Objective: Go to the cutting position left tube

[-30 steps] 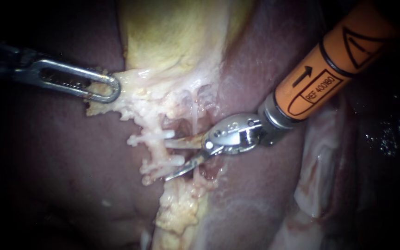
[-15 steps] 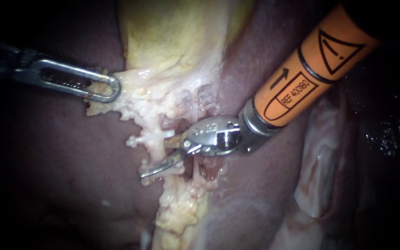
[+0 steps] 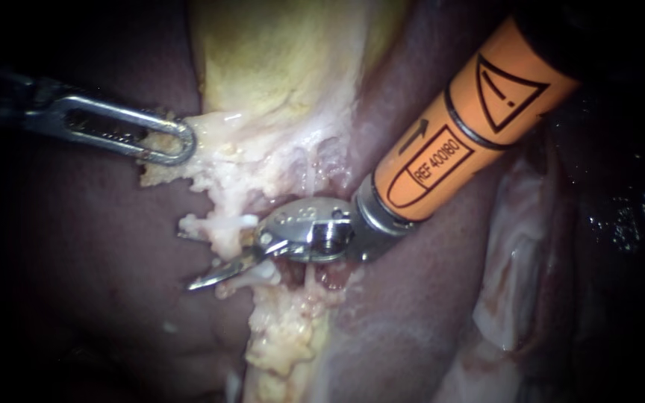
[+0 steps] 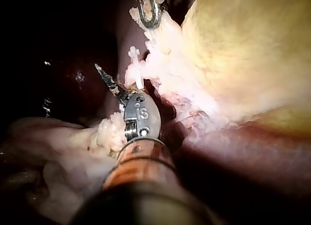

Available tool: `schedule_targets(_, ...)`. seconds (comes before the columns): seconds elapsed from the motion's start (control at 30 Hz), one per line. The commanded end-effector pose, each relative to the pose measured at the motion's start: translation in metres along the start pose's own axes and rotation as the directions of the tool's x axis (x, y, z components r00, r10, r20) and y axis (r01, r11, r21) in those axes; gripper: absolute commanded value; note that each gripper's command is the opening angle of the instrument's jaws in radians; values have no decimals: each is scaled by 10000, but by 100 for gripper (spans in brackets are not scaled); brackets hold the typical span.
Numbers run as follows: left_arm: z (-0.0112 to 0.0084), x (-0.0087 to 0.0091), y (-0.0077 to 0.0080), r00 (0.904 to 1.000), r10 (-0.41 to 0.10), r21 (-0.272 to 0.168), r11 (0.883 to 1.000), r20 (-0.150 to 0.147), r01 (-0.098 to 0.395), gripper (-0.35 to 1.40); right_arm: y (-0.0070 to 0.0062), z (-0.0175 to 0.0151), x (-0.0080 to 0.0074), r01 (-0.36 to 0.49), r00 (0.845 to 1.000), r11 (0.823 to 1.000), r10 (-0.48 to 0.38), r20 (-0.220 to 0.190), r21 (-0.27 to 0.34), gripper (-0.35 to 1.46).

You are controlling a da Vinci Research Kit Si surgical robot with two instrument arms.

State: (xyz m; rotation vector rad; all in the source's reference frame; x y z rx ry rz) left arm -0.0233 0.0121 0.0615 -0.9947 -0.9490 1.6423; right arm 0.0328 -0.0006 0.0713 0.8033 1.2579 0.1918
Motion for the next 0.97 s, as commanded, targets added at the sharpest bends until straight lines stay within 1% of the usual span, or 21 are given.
schedule_targets(0.03, 0, 0, 0, 10000, 0, 4, 10000, -2, 0, -35, -2, 1, 1, -26, 10000, 10000, 26, -52, 42, 124)
schedule_targets(0.13, 0, 1, -2, 10000, 1, 3, 10000, -1, -1, -35, -9, 3, 4, -22, 9999, 9998, 24, -116, 221, 124)
schedule_targets(0.37, 0, 0, -2, 10000, 3, 1, 10000, 2, -3, -35, -34, 8, 13, 114, 9997, 9986, -103, -227, 507, 126)
schedule_targets(0.5, -1, 0, -2, 10000, 3, 0, 10000, 2, -3, -35, -43, 9, 16, 132, 9997, 9983, -120, -220, 572, 128)
schedule_targets(0.97, -1, 0, -2, 10000, 4, -1, 10000, 4, -4, -35, -42, 8, 15, 135, 9997, 9982, -122, -219, 578, 129)
